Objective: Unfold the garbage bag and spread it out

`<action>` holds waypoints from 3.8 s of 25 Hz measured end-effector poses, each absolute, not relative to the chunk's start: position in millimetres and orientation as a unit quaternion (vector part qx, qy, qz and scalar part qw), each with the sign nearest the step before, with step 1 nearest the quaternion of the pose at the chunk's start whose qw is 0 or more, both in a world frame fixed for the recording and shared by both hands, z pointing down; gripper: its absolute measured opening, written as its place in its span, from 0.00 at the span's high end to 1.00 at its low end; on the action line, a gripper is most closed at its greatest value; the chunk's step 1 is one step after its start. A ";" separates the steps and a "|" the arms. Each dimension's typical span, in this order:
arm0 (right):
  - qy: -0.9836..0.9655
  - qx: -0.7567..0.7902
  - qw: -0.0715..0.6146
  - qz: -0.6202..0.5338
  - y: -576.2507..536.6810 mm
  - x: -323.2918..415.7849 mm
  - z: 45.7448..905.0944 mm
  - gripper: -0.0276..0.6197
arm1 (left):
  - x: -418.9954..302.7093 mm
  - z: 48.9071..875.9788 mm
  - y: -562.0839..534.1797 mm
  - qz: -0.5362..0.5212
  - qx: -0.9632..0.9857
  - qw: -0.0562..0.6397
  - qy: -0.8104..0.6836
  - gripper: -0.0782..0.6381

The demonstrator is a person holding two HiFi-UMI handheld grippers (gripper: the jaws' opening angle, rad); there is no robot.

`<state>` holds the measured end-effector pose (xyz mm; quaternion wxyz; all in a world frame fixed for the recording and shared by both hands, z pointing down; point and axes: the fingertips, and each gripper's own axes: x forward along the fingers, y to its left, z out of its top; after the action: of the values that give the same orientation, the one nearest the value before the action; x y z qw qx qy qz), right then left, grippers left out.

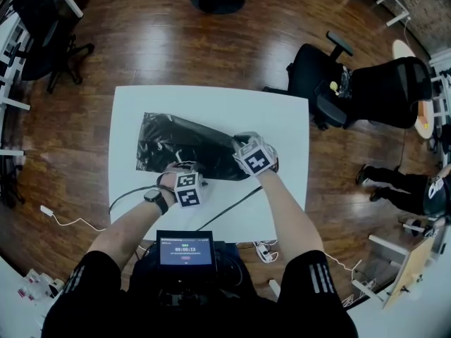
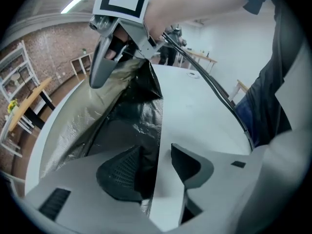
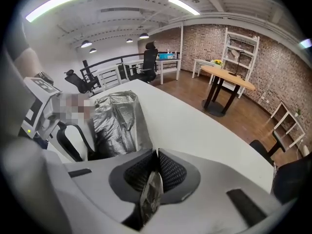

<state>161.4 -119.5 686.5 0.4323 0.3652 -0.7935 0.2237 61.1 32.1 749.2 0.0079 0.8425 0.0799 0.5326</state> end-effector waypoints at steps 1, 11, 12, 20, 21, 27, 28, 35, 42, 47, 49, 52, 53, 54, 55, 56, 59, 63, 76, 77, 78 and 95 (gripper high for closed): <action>-0.793 0.368 0.430 0.226 -122.4 163.7 685.5 0.93 | 60.7 748.8 31.7 0.532 0.843 0.012 0.079 0.60; -0.776 0.376 0.442 0.248 -148.6 188.0 710.2 0.93 | 62.1 746.8 32.4 0.533 0.842 0.017 0.080 0.60; -0.774 0.373 0.448 0.248 -149.4 188.4 714.8 0.91 | 61.7 746.2 32.8 0.533 0.842 0.018 0.079 0.60; -0.772 0.375 0.444 0.260 -154.5 195.3 729.6 0.82 | 60.7 747.1 32.8 0.531 0.844 0.019 0.073 0.60; -0.772 0.376 0.438 0.265 -153.8 196.5 730.4 0.81 | 60.8 747.5 32.6 0.530 0.844 0.020 0.073 0.60; -0.788 0.390 0.384 0.284 -148.0 201.2 709.1 0.76 | 61.0 748.1 31.4 0.527 0.847 0.020 0.066 0.60; -0.790 0.390 0.376 0.287 -146.3 202.2 705.1 0.76 | 60.9 748.4 31.1 0.526 0.848 0.020 0.065 0.60; -0.773 0.423 0.265 0.391 -135.8 218.6 686.2 0.63 | 59.7 750.2 34.2 0.520 0.852 0.023 0.061 0.60; -0.742 0.400 0.283 0.457 -132.8 228.3 726.9 0.61 | 59.6 748.8 34.3 0.523 0.850 0.019 0.057 0.60; -0.750 0.373 0.390 0.382 -131.2 225.3 736.8 0.61 | 61.8 732.8 28.2 0.512 0.858 0.006 0.050 0.60; -0.752 0.366 0.428 0.343 -129.3 225.3 738.7 0.61 | 68.1 711.9 18.2 0.490 0.871 0.011 0.033 0.60; -0.746 0.360 0.475 0.298 -127.4 230.2 745.7 0.61 | 79.6 678.4 -13.7 0.456 0.890 -0.002 -0.009 0.60; -0.747 0.358 0.481 0.288 -128.1 228.1 744.1 0.61 | 84.4 669.8 -27.7 0.449 0.893 -0.011 -0.025 0.60; -0.750 0.356 0.482 0.281 -129.1 224.1 740.3 0.61 | 88.6 666.1 -41.5 0.447 0.894 -0.020 -0.037 0.60; -0.752 0.355 0.480 0.278 -129.8 220.8 736.9 0.60 | 91.9 667.9 -53.6 0.450 0.891 -0.028 -0.045 0.60; -0.754 0.355 0.479 0.277 -130.2 218.7 735.2 0.60 | 94.8 673.6 -63.6 0.458 0.887 -0.033 -0.048 0.60; -0.758 0.355 0.473 0.276 -131.1 215.5 733.5 0.60 | 101.8 702.9 -79.8 0.494 0.868 -0.046 -0.026 0.58; -0.761 0.356 0.469 0.271 -132.8 215.4 731.5 0.60 | 102.9 741.0 -80.5 0.544 0.837 -0.047 0.026 0.48; -0.804 0.369 0.359 0.297 -124.7 208.0 673.9 0.61 | 102.8 746.5 -82.0 0.541 0.840 0.033 0.037 0.44; -0.809 0.370 0.341 0.304 -121.8 207.6 666.6 0.61 | 102.9 746.8 -82.0 0.539 0.841 0.035 0.036 0.44; -0.812 0.373 0.323 0.313 -119.4 208.5 659.4 0.61 | 103.0 747.0 -82.2 0.538 0.842 0.037 0.035 0.44; -0.832 0.238 0.478 0.151 -42.6 171.6 664.9 0.60 | 54.6 699.0 -107.2 0.527 0.850 -0.024 0.012 0.43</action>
<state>171.6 -42.6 664.9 0.4783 0.2383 -0.8317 0.1505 54.6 -107.2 699.0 -0.0235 0.8498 0.0118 0.5265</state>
